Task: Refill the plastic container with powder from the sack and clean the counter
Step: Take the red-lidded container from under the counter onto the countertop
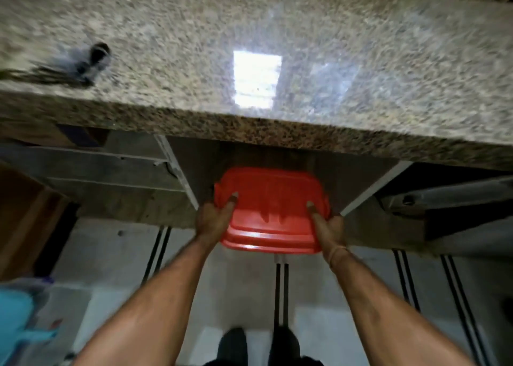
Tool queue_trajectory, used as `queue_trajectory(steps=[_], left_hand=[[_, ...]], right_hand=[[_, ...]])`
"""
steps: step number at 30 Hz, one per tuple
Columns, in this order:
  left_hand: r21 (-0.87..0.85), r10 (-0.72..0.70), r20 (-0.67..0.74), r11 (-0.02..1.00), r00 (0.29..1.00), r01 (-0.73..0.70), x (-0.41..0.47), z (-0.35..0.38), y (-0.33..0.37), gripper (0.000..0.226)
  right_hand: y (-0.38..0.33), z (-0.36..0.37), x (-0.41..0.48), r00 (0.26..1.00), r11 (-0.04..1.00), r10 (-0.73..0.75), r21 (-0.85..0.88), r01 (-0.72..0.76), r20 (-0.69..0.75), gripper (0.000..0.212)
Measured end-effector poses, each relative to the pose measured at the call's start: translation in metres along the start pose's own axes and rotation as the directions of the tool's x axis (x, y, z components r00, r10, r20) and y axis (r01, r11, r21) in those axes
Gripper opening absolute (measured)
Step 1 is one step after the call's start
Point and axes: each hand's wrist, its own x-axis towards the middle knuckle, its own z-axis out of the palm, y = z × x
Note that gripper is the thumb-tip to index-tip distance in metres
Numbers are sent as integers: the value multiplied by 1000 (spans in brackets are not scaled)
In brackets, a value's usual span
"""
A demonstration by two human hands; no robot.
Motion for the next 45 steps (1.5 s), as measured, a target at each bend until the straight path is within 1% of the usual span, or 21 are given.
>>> queue_trajectory(steps=[2,3,5,6,9,10,14,17,19,21,22,24,27,28,30,31,34,37,42,43,45], left_hand=[[-7,8,-4,1000,1000,-8,-37,-30,15,79],[-10,14,-6,1000,1000,-14,-58,-45,25,81],[8,-25,0,1000,1000,25,-99,-77,50,69],[25,-47,-20,999,999,48,-117,-92,60,67],[31,-27,-74,999,997,29,-158,-129,90,67],[20,-28,-71,999,997,30,-169,-142,101,66],[16,67,-84,998,994,-66,-205,-192,149,68],[17,144,-62,990,988,-143,-225,-224,198,58],[11,194,-48,981,980,-194,-227,-238,233,57],[-2,247,-33,969,968,-247,-230,-251,269,56],[-13,273,-47,962,961,-274,-229,-257,287,60],[-43,293,-62,954,954,-296,-223,-260,318,73],[-56,340,-86,937,936,-345,-213,-256,355,64],[-66,357,-88,930,930,-363,-207,-251,367,66],[-72,363,-97,926,927,-371,-199,-243,392,83],[-76,370,-99,923,924,-377,-185,-232,408,88],[-68,386,-117,916,915,-395,-153,-201,450,80],[-80,344,-109,932,933,-353,-113,-162,483,90],[-76,289,-104,952,952,-298,-52,-93,522,87],[-73,276,-107,956,955,-284,-43,-82,525,88],[-70,243,-95,966,965,-250,-28,-64,530,96]], right_hand=[[-25,-18,-41,999,1000,27,-16,-26,36,80],[-39,-27,-63,999,999,18,-33,-16,40,78],[-72,-45,-108,1000,997,-5,-81,5,5,66],[-88,-53,-130,1000,995,-27,-94,25,-16,60],[-129,-72,-183,993,991,-86,-110,77,-77,52],[-143,-77,-198,991,991,-93,-107,83,-93,52],[-208,-98,-252,983,985,-126,-138,108,-131,48],[-265,-112,-276,974,977,-166,-161,141,-153,57],[-302,-117,-281,970,964,-194,-213,161,-148,63],[-341,-123,-285,960,958,-234,-205,201,-152,64],[-361,-126,-286,952,953,-260,-202,226,-161,64],[-391,-128,-278,933,944,-306,-182,274,-187,64],[-425,-131,-261,918,932,-351,-164,323,-187,61],[-436,-134,-251,911,928,-365,-153,339,-193,62],[-455,-136,-229,904,926,-373,-153,346,-208,67],[-466,-139,-209,899,922,-383,-143,359,-214,68],[-497,-147,-153,890,917,-392,-169,361,-230,66],[-521,-155,-89,898,921,-381,-175,348,-222,62],[-542,-162,11,911,928,-348,-220,301,-221,59],[-543,-163,25,916,930,-336,-230,286,-218,58],[-540,-165,50,932,937,-297,-252,242,-209,58]])
